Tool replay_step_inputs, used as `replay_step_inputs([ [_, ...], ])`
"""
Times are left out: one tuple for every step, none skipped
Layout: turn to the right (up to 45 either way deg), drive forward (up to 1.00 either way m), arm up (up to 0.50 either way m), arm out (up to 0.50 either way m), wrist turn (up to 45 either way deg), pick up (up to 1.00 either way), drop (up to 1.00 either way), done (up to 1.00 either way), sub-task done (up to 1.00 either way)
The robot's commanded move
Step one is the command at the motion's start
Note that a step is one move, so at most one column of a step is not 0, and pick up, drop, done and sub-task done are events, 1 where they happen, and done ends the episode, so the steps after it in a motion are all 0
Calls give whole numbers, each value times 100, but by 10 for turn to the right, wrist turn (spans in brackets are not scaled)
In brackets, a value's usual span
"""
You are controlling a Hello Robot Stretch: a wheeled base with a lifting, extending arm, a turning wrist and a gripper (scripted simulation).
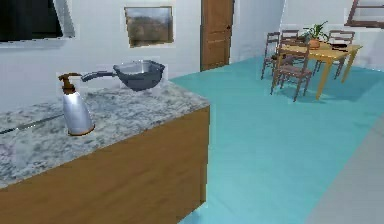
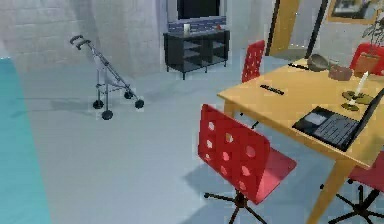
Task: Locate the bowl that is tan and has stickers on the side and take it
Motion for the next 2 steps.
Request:
replay_step_inputs([
  [450, 0, 0, 0, 0, 0, 0, 0, 0],
  [30, 0, 0, 0, 0, 0, 0, 0, 0],
])
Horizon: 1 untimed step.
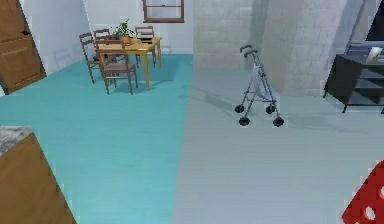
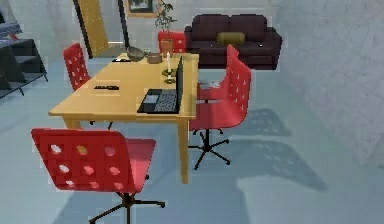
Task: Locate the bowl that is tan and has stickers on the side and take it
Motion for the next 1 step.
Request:
replay_step_inputs([
  [0, 75, 0, 0, 0, 0, 0, 0, 0],
])
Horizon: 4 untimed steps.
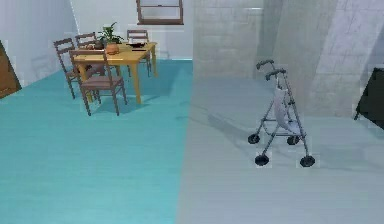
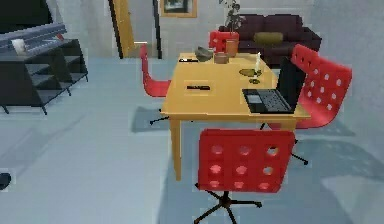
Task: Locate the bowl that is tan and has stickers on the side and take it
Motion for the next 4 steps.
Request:
replay_step_inputs([
  [450, 0, 0, 0, 0, 0, 0, 0, 0],
  [30, 0, 0, 0, 0, 0, 0, 0, 0],
  [0, 90, 0, 0, 0, 0, 0, 0, 0],
  [90, 0, 0, 0, 0, 0, 0, 0, 0],
])
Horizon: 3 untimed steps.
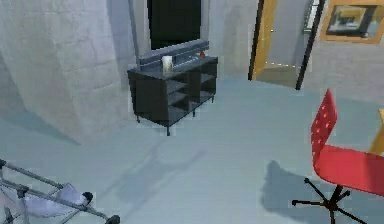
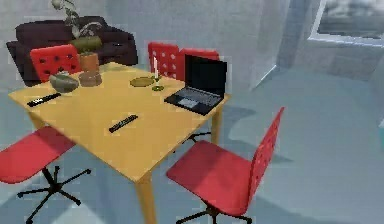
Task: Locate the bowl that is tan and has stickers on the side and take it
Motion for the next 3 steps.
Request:
replay_step_inputs([
  [0, 100, 0, 0, 0, 0, 0, 0, 0],
  [150, 0, 0, 0, 0, 0, 0, 0, 0],
  [0, 20, 0, 0, 0, 0, 0, 0, 0],
])
